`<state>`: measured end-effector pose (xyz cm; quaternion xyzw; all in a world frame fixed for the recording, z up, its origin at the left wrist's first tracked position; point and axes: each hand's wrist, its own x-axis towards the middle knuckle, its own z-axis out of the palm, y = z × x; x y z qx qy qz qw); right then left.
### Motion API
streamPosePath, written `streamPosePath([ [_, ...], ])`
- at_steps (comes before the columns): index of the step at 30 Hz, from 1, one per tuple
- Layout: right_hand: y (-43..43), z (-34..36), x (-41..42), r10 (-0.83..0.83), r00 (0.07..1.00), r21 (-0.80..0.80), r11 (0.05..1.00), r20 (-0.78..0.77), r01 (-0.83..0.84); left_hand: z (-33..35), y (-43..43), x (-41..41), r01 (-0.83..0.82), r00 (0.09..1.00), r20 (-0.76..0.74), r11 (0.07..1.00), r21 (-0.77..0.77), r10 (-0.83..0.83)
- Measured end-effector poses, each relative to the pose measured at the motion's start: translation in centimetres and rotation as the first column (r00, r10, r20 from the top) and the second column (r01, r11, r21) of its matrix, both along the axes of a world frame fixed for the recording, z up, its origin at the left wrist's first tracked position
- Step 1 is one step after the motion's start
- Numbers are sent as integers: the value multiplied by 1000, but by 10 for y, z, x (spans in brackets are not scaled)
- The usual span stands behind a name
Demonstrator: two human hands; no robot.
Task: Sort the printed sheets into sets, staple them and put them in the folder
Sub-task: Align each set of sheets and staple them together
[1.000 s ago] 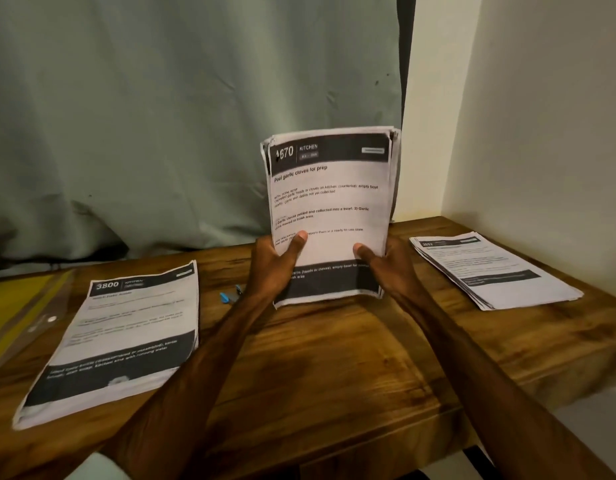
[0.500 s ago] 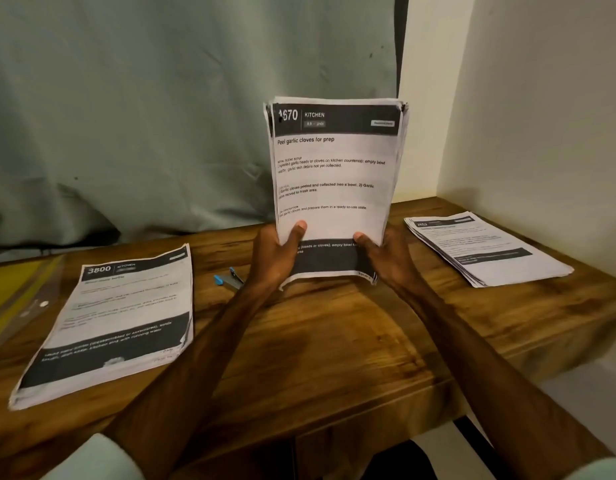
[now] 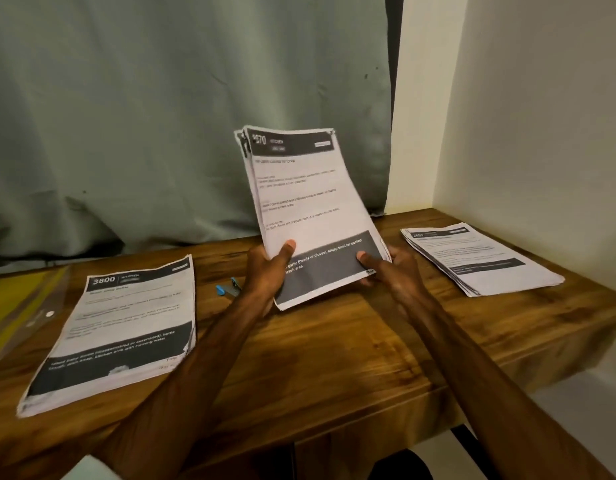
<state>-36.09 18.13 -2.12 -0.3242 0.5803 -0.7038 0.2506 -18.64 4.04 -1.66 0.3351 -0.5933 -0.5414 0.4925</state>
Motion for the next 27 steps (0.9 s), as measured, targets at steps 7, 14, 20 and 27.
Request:
streamPosePath([
  [7,-14,-17,42,231,813,-275,957,535,-91,-15,15,-7,92,972,-234,954,287,-23],
  [14,-15,-4,50,67,925,-233,972,374,24,-4,13,19,181,957,-265,954,240,-115],
  [20,14,28,17,-62,996,-64,996,56,66,53,-42,91,110,982,-166,990,89,-94],
  [27,30,46,5,42,970,86,996,-239,-22,87,-34,105,405,840,406,914,-26,-361],
])
